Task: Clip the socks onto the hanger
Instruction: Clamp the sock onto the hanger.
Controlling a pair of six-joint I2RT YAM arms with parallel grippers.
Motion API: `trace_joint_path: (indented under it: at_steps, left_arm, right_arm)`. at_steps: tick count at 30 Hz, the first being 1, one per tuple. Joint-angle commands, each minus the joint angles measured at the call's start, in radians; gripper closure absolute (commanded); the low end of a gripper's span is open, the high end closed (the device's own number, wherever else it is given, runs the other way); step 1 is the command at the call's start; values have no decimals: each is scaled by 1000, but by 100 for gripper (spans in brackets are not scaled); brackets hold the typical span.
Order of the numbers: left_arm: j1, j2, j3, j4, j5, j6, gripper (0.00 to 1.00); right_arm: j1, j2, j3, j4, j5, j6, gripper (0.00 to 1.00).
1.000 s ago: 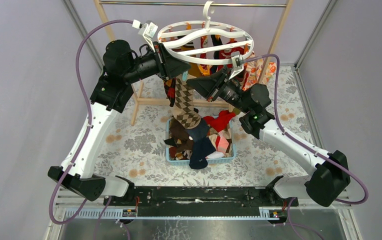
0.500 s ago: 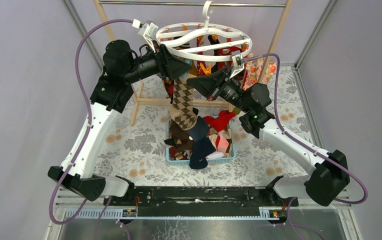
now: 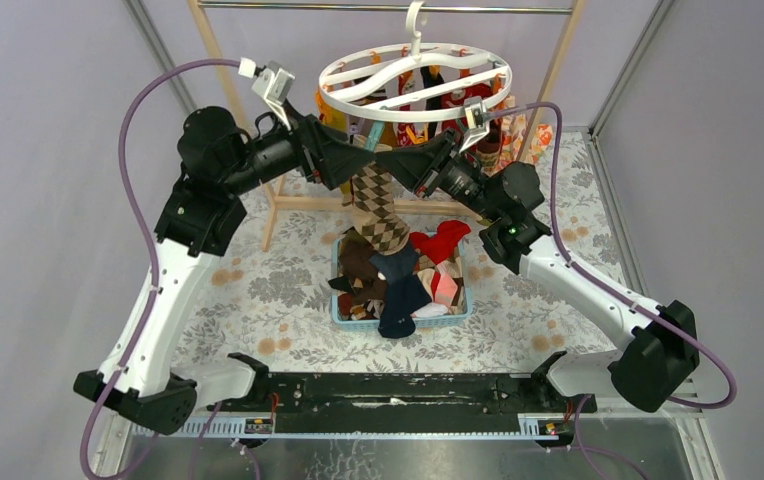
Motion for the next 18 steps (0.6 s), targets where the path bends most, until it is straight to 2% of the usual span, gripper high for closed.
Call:
trace_joint_path:
  at_steps: [1, 6, 13, 16, 18]
  left_arm:
    - [2, -70, -98, -51, -67, 63, 1]
    - [3, -115, -230, -47, -47, 86, 1]
    - [2, -92, -278, -48, -16, 106, 6]
    - [2, -81, -282, -48, -41, 108, 17]
    - [2, -78, -287, -48, -81, 110, 31]
  right_arm:
    - [-8, -12, 60, -1, 26, -5, 82]
    - [-8, 18, 83, -6, -1, 30, 81]
    - [-6, 50, 101, 23, -36, 81, 79]
    - [-6, 49, 100, 16, -37, 87, 74]
    - [-6, 34, 85, -8, -11, 78, 64]
